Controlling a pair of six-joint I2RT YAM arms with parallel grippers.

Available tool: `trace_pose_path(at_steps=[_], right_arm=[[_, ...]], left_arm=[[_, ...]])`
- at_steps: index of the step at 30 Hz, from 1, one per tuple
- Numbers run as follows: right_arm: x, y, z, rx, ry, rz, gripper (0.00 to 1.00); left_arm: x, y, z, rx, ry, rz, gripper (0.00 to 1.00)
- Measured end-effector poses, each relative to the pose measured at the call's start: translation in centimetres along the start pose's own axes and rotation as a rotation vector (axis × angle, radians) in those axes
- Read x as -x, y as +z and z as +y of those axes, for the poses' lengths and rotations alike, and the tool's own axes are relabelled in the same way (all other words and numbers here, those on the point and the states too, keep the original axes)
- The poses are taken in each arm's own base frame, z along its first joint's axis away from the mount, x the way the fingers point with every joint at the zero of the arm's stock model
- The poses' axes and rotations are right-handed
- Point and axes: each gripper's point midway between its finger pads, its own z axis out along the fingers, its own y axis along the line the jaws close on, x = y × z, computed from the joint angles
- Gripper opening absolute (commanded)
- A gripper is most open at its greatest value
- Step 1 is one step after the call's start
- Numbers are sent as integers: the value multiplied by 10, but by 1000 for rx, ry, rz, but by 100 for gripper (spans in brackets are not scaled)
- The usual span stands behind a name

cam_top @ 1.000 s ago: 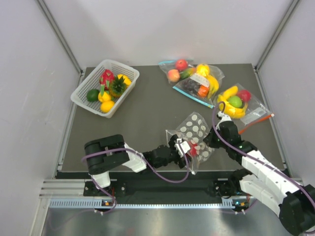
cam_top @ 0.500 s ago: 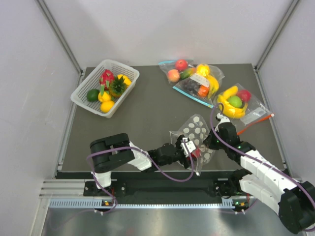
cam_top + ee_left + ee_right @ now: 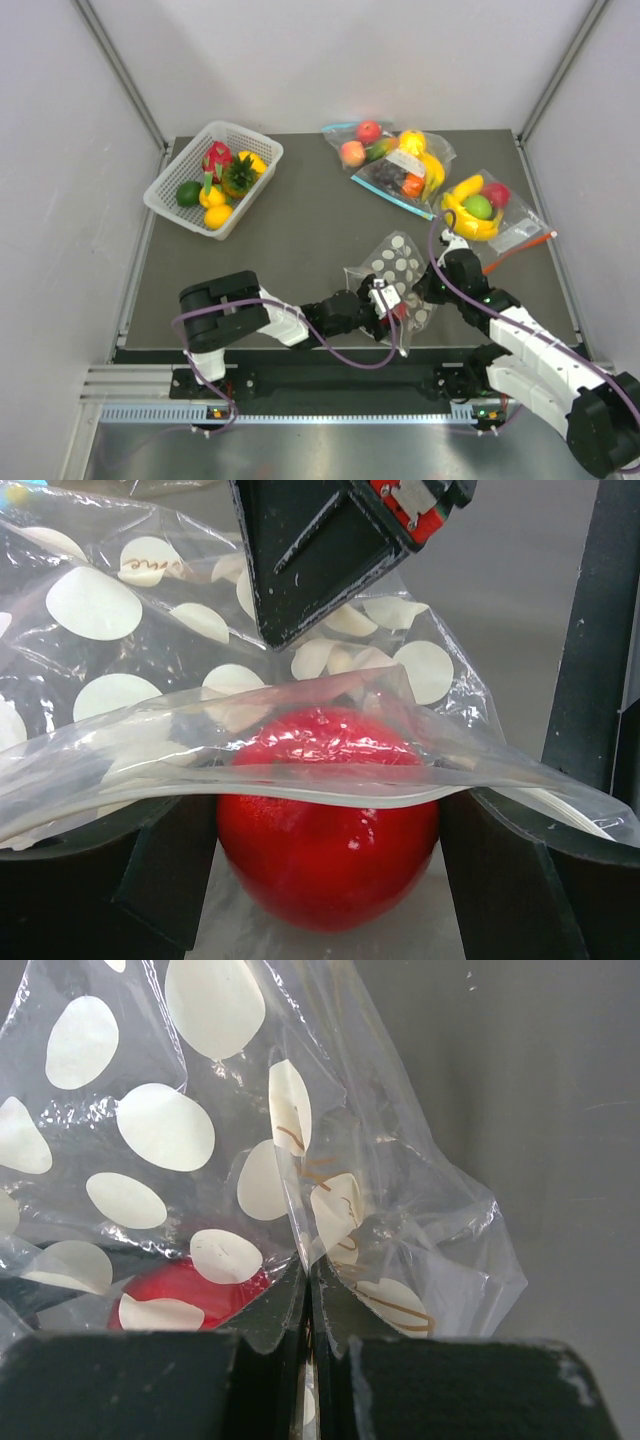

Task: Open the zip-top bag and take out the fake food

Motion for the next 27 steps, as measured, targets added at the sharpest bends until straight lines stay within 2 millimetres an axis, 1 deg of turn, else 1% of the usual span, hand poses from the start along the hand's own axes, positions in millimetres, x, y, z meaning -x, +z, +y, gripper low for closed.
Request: trace_pose_path(at_steps=[5,10,15,21,24,25,27], right_arm=[[2,0,-1,-8,-4,-9,0],[10,2,-2,-33,-21,-15,0],[24,7,-7,-68,-27,-27,0],[29,11,-14,-91,-29,-33,0],[30,11,-18,-100,-29,-35,0],[31,11,-18,-101,-29,-36,0],[32,11,-20,-105,-31,-38,0]], left_arm=[[-2,-13,2,7,4,44,0],[-1,-41,3,9,-7,73,0],[16,-63,1,-5,-48,53,0],[39,-83,1,-2,-108,15,0],[55,-94,9,20,-133,-13,0],[61,-98,16,36,-143,-26,0],[72,-109,39,91,-173,-53,0]])
